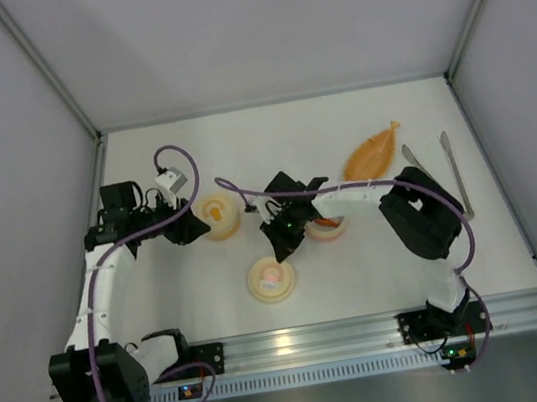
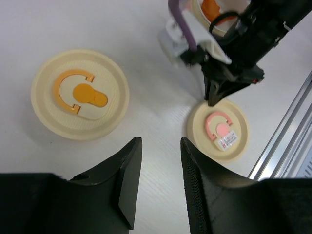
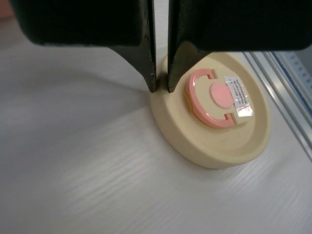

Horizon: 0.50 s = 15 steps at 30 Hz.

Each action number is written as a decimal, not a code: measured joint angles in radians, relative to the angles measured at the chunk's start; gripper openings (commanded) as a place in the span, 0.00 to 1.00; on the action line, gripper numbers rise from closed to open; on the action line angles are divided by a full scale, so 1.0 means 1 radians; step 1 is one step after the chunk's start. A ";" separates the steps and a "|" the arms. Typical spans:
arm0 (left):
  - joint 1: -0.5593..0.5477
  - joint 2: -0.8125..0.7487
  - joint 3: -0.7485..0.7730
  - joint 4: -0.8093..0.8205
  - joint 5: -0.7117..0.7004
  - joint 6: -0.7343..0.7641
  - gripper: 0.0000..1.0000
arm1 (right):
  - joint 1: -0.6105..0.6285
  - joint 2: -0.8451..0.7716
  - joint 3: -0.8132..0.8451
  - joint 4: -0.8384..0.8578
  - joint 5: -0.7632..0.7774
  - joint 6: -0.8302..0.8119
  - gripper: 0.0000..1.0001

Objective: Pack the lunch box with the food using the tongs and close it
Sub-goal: Move the box lid to the center of the board.

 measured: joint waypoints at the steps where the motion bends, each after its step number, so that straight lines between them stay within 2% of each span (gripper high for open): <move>1: 0.000 0.015 0.000 0.000 -0.011 -0.001 0.44 | -0.027 -0.003 -0.003 0.010 0.013 0.026 0.00; 7: -0.030 0.092 -0.002 0.000 -0.099 -0.028 0.47 | -0.177 -0.007 -0.006 0.092 0.095 0.155 0.00; 15: -0.370 0.170 -0.037 0.019 -0.333 -0.085 0.41 | -0.184 -0.006 0.002 0.110 0.168 0.298 0.00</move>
